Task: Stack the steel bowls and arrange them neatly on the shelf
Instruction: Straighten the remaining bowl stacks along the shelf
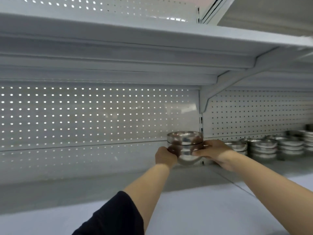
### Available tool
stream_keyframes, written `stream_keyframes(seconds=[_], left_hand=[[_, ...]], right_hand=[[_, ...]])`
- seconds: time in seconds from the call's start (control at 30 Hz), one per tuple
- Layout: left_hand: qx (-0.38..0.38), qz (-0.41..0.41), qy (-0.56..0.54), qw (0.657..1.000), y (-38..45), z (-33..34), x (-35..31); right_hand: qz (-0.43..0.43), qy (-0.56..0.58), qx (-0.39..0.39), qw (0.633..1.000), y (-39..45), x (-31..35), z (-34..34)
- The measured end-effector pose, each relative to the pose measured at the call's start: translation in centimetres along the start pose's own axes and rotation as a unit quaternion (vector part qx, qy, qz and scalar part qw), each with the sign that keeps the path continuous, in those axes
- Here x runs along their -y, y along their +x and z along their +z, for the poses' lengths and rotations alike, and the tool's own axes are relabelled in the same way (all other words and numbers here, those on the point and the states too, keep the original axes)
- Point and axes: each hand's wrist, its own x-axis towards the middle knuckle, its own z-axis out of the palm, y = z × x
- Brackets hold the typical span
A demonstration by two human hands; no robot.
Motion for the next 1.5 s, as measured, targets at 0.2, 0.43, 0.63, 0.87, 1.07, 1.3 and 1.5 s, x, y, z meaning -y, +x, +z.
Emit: stream_keyframes(seconds=[0.2, 0.43, 0.63, 0.87, 1.07, 1.3, 1.5], left_hand=[[0.039, -0.011, -0.029, 0.999, 1.0, 4.4, 0.4], [0.077, 0.024, 0.03, 0.996, 1.2, 5.6, 2.1], [0.091, 0.055, 0.01, 0.994, 0.6, 6.1, 2.0], [0.124, 0.026, -0.01, 0.992, 0.7, 5.5, 2.1], [0.172, 0.015, -0.008, 0.985, 1.0, 5.4, 2.3], [0.162, 0.044, 0.161, 0.973, -0.8, 3.1, 1.0], [0.146, 0.125, 0.356, 0.915, -4.0, -5.2, 0.7]], right_hand=[[0.007, 0.019, -0.008, 1.0, 2.2, -4.5, -2.1], [0.039, 0.088, -0.02, 0.995, 3.3, -7.6, -2.0], [0.055, 0.143, -0.01, 0.988, 3.7, -8.5, -2.2], [0.04, 0.104, 0.002, 0.994, 4.1, -8.8, -1.3], [0.035, 0.076, 0.007, 0.996, 4.2, -8.9, -1.3], [0.022, -0.253, -0.037, 0.967, 3.3, -7.4, -2.4], [-0.031, -0.525, -0.035, 0.85, 0.0, -0.8, -0.8]])
